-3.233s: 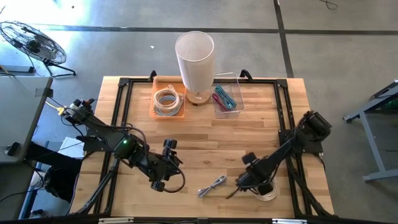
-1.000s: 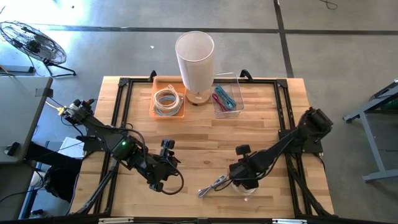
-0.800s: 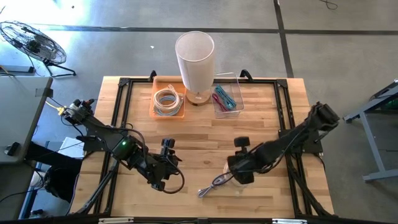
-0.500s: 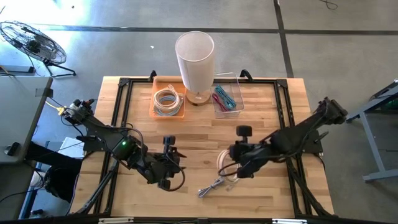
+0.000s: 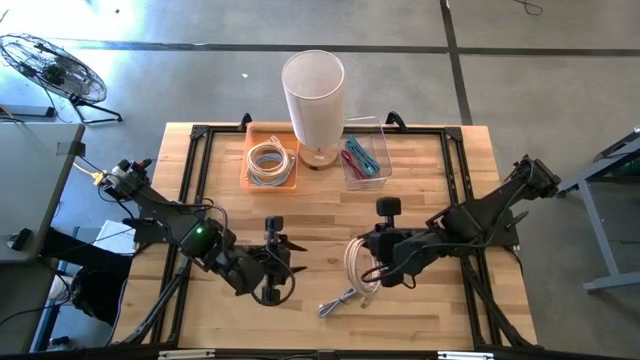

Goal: Pick & Place USB Port
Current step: Put the light brown HDMI cable into the orange bin

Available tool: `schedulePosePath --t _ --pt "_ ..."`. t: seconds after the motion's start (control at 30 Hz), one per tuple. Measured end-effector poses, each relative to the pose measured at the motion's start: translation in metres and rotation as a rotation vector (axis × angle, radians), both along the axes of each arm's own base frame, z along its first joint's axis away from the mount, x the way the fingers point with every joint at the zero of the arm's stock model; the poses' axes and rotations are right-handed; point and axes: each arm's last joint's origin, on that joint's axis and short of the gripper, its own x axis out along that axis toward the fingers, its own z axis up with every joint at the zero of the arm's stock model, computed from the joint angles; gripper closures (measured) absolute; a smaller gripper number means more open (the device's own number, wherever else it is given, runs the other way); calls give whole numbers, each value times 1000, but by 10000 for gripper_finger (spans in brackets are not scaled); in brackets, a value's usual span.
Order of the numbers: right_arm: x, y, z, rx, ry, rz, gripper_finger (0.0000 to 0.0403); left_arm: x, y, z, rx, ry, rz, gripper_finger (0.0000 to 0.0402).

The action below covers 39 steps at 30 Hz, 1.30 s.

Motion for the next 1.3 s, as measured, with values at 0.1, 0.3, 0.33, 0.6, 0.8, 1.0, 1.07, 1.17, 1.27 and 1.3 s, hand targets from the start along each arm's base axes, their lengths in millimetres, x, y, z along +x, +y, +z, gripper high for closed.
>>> schedulePosePath --t 0.1,0.3,0.33,0.6,0.8,1.0,1.07,1.17,1.27,1.3 --pt "2 0 2 -77 -27 9 369 5 -2 9 -36 -101 28 231" --pt "7 -2 11 -234 -121 -26 369 10 -3 24 24 -246 51 231" --pt "7 -2 13 -263 -134 -32 369 10 -3 25 61 -253 66 231" --pt "6 -6 40 -423 -214 -136 369 10 -1 29 120 -293 139 231" --pt "5 -8 56 -462 -246 -142 369 12 -3 34 68 -337 103 231" --pt "8 -6 65 -500 -294 -113 370 17 -1 43 -59 -417 33 231" --pt "9 -6 67 -514 -306 -105 370 20 3 44 -127 -435 60 231" --pt "10 -5 70 -537 -317 -92 370 23 8 44 -191 -443 90 231" --pt "10 -4 71 -544 -320 -74 370 26 13 44 -228 -443 72 231" --pt "10 -4 71 -544 -320 -68 370 28 14 44 -239 -440 58 231"
